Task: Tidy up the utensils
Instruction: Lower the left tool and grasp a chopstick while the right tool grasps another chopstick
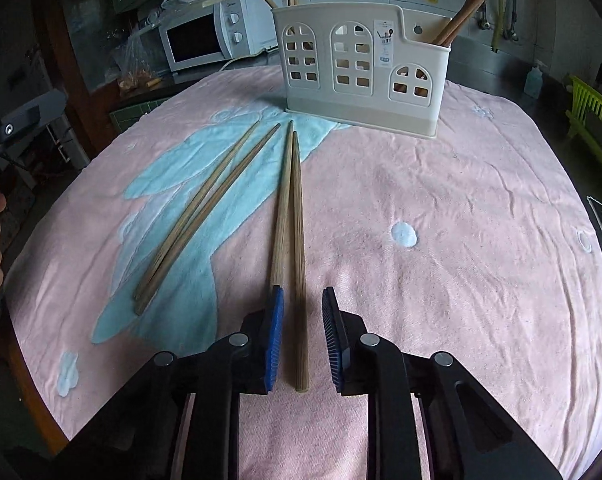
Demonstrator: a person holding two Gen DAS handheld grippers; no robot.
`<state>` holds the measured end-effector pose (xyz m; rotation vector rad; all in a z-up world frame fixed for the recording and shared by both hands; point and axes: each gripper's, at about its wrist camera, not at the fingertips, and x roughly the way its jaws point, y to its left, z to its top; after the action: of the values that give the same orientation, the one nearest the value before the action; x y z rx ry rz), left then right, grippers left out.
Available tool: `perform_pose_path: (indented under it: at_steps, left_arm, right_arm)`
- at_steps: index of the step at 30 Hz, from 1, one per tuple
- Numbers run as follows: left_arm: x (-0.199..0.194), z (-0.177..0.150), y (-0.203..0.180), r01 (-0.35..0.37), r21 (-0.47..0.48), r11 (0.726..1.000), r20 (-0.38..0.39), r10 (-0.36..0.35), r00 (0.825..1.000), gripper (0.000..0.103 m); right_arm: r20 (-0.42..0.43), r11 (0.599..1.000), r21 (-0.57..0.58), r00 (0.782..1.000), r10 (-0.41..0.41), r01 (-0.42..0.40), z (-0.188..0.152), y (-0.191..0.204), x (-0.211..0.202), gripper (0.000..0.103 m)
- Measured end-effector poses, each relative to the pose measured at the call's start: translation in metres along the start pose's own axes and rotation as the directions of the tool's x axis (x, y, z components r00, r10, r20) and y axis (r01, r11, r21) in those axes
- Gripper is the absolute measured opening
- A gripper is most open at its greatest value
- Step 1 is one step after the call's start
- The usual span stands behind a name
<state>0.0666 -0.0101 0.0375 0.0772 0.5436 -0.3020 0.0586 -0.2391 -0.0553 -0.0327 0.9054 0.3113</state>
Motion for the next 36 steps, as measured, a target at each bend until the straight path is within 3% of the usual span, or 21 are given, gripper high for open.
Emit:
perform_pose_path:
  at_steps: [15, 20, 25, 30, 36]
  left_arm:
    - [0.041, -0.043, -0.025, -0.019, 0.008, 1.0, -0.165, 0.02, 0.986, 0.098]
    - [0.067, -0.054, -0.032, -0.049, -0.005, 0.999, -0.254, 0.046, 0.966, 0.077]
    - [0.086, -0.061, -0.037, -0.053, -0.009, 0.999, -0.311, 0.048, 0.949, 0.067]
    - [0.091, -0.059, -0.039, -0.05, -0.028, 0.998, -0.325, 0.038, 0.945, 0.062]
    - [0.096, -0.059, -0.048, -0.042, -0.047, 0.998, -0.352, 0.023, 0.936, 0.048]
  right_arm:
    - [-0.011, 1.0, 0.002, 1.0, -0.03, 0.03, 0.003, -0.005, 0.009, 0.008]
    - [-0.003, 0.999, 0.022, 1.0, -0.027, 0.027, 0.001, -0.008, 0.008, 0.008]
    - [0.001, 0.999, 0.031, 1.0, -0.022, 0.022, -0.001, -0.009, 0.007, 0.008]
    - [0.002, 0.999, 0.022, 1.0, -0.028, 0.028, -0.003, -0.007, 0.005, 0.009]
    - [0.007, 0.999, 0.005, 0.999, -0.039, 0.039, -0.005, -0.003, 0.004, 0.01]
